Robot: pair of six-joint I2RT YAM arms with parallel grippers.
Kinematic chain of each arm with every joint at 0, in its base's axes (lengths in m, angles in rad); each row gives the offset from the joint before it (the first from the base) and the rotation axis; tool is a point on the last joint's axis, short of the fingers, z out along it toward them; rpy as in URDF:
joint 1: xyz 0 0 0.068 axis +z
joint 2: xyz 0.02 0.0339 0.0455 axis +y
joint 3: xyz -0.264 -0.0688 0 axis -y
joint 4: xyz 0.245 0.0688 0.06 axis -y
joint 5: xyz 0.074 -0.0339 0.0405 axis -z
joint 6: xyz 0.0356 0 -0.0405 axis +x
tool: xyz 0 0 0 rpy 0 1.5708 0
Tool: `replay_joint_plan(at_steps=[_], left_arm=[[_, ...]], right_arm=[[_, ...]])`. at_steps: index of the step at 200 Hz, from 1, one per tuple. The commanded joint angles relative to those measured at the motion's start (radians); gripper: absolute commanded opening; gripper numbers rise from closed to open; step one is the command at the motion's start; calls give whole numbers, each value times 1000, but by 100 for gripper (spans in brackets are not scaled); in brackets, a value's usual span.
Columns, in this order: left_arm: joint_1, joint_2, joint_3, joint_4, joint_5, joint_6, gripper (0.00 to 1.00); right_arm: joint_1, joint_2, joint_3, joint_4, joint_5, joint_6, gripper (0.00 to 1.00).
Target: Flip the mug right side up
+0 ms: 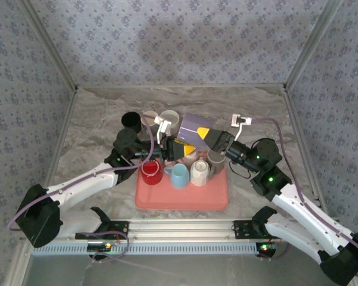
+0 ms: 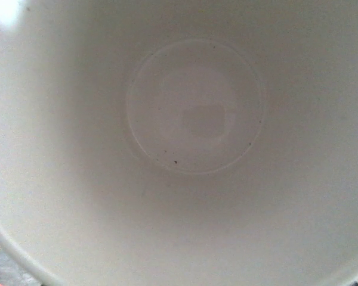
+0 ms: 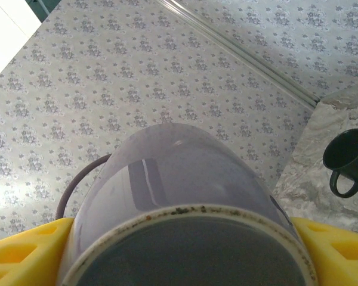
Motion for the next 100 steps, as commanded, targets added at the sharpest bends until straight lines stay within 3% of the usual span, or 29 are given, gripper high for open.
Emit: replay_joint_plan(at_steps=[1,23,65,100], left_arm=[[-7,-52,56,-16,-11,69,0],[-7,-63,58,-45,-25,90,0],[-7,-94,95,-200,-87,200,0],[-7,-58,163,-273,-80,247,0]], right_arm=[[2,-61,1,-12,39,-70,52],[-5,-108,2,-78,63,-114,77],[-22,-200,16,-242,98,-200,99],[-54,-259,22,-310,100,-227,100]])
